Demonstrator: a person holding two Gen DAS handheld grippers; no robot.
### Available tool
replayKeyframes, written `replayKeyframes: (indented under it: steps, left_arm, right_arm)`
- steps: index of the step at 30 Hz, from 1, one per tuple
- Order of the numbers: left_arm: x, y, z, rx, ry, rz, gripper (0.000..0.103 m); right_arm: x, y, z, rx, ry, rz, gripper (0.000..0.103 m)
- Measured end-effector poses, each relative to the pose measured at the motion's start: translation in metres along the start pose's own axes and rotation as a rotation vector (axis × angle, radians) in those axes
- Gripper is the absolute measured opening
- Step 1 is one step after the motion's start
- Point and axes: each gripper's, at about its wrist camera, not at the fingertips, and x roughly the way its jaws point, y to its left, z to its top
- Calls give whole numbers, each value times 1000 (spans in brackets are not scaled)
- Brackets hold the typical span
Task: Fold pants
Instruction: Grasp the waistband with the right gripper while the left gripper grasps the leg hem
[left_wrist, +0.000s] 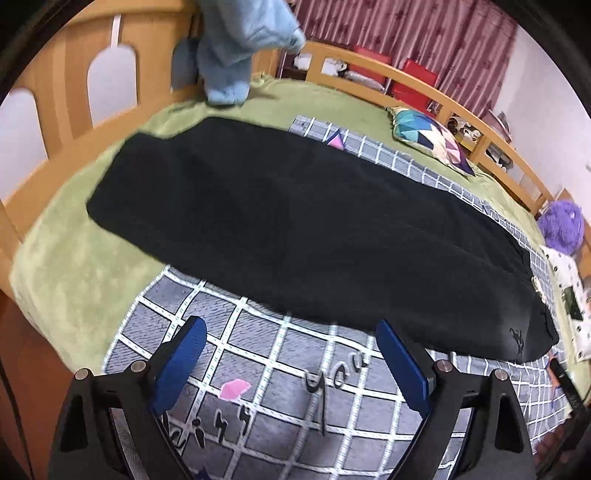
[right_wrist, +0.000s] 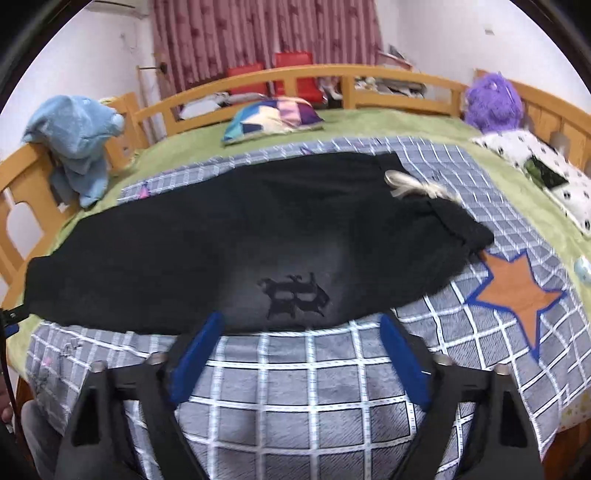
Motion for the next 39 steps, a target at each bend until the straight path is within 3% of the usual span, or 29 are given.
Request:
replayKeyframes:
  steps: [2, 4, 8, 12, 19, 23, 24, 25, 27, 30, 39]
  left_arm:
    - [13, 11, 1, -24, 10, 2, 83]
    - [24, 19, 2, -42, 17, 7, 83]
    - [44, 28, 3, -75, 38, -35, 82]
    - [67, 37, 6, -148, 67, -78, 82]
    - [92, 38, 15, -177, 30, -78, 81]
    - [102, 41, 23, -229, 3, -75, 67]
    - [103, 42, 25, -240, 2, -68, 59]
    - [105, 44, 28, -259, 6, -50, 54]
    - [106, 50, 36, -282, 15, 12, 21]
    - [102, 51, 54, -259, 25, -12, 12]
    - [61, 9, 131, -113, -110, -8, 12]
  right_arm:
    - [13, -14, -3, 31, 26, -36, 67]
    - [22, -30, -6, 94, 32, -38, 60]
    - [42, -59, -8, 214, 91, 36, 60]
    - [55, -71, -9, 260, 88, 30, 61]
    - [81, -83, -3, 396, 106, 135, 68]
    - [102, -88, 1, 477, 115, 198, 66]
    - [105, -89, 3, 484, 110, 192, 58]
    - [107, -88, 5, 488, 104, 183, 42]
    - [115, -88, 11, 488, 132, 140, 20]
    - [111, -89, 23, 479, 128, 170, 15]
    - [81, -59, 114, 327, 11, 201, 13]
